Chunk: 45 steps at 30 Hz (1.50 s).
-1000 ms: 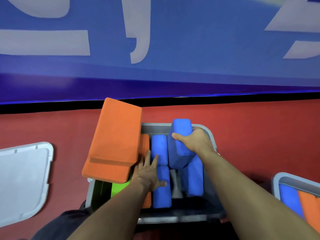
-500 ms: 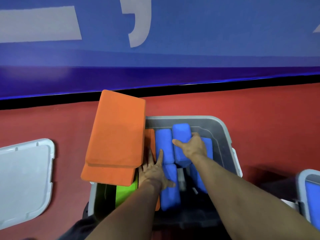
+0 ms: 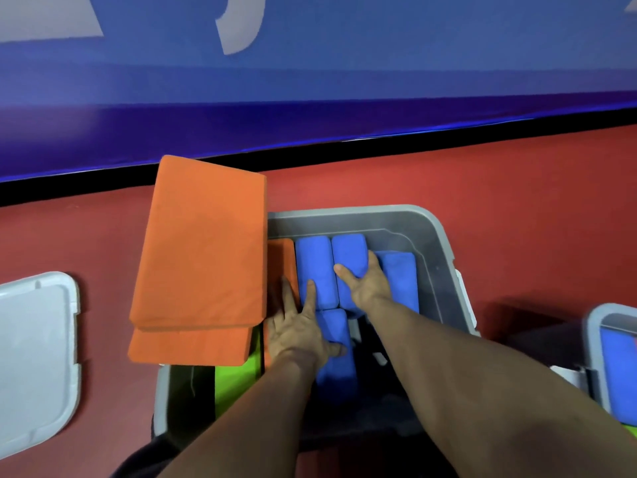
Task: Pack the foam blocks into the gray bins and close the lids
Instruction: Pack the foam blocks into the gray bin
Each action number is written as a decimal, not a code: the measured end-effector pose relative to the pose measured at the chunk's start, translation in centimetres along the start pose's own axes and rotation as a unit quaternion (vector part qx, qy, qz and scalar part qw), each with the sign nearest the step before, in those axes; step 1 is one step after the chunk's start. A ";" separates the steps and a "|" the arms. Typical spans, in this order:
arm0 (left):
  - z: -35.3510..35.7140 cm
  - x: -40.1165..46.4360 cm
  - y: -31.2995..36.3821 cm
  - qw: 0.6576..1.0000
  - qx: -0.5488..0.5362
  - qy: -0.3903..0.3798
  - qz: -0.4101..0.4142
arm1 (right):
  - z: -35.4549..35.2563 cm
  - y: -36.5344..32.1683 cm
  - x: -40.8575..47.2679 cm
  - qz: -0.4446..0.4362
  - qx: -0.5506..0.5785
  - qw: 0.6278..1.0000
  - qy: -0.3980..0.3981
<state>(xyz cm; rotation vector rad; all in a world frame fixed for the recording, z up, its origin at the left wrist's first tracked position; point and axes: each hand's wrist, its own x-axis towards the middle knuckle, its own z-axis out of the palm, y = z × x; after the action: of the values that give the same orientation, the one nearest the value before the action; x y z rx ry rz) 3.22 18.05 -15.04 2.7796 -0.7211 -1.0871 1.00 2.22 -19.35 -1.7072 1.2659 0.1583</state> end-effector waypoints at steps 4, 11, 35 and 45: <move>-0.1 -0.1 -0.1 1.000 -0.001 -0.002 -0.004 | -1.8 0.2 -0.3 -0.032 -0.133 0.990 0.027; -0.6 -0.1 -0.1 1.000 0.010 -0.015 -0.008 | -5.2 0.4 -1.2 -0.067 -0.363 0.928 0.060; -1.8 -0.6 0.0 0.997 0.035 -0.062 -0.012 | -10.7 2.4 -4.1 0.062 -0.341 0.917 -0.196; -2.1 -1.3 -0.4 0.996 0.057 -0.067 -0.003 | -11.5 -0.2 -5.6 0.024 -0.348 0.926 -0.147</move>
<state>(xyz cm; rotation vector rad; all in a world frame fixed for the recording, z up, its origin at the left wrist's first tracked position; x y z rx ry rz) 3.95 18.74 -12.78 2.8246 -0.8137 -1.2833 -6.08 -2.68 -9.88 -2.1334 1.0845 0.9536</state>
